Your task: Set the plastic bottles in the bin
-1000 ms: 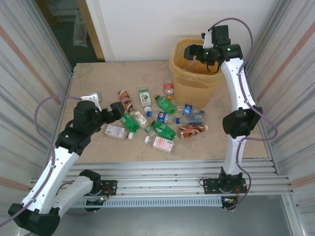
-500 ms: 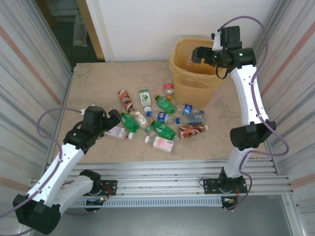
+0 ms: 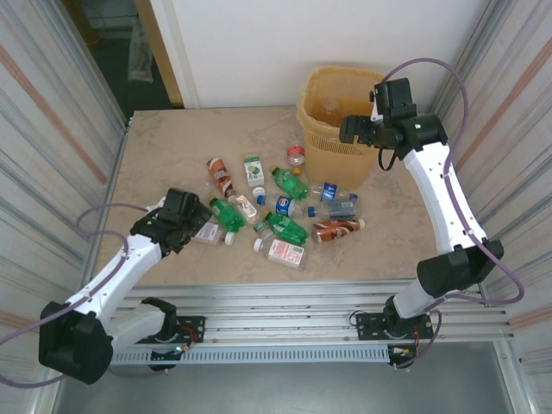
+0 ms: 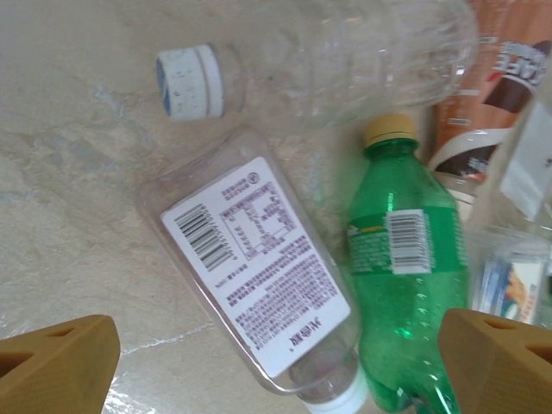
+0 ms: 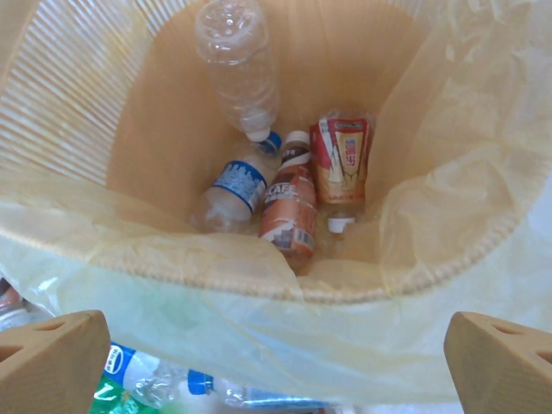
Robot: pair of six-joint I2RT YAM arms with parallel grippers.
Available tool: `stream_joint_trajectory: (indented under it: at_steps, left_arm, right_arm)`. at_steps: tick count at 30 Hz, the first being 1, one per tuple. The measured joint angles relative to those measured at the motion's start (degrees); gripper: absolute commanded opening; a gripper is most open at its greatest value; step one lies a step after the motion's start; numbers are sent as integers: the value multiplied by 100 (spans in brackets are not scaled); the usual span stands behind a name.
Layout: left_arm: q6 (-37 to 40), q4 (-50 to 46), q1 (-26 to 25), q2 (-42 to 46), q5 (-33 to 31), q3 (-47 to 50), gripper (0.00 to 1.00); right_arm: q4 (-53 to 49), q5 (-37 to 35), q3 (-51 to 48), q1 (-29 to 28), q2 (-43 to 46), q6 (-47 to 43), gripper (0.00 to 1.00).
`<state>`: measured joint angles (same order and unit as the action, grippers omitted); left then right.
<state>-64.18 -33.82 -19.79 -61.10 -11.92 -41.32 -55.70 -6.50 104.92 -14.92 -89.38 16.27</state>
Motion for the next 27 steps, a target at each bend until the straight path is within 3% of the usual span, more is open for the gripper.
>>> stream_joint_trajectory:
  at_steps: [27]
  left_arm:
    - [-205, 713, 472, -2225, 245, -315, 95]
  right_arm:
    - [501, 232, -787, -164, 446, -2, 98]
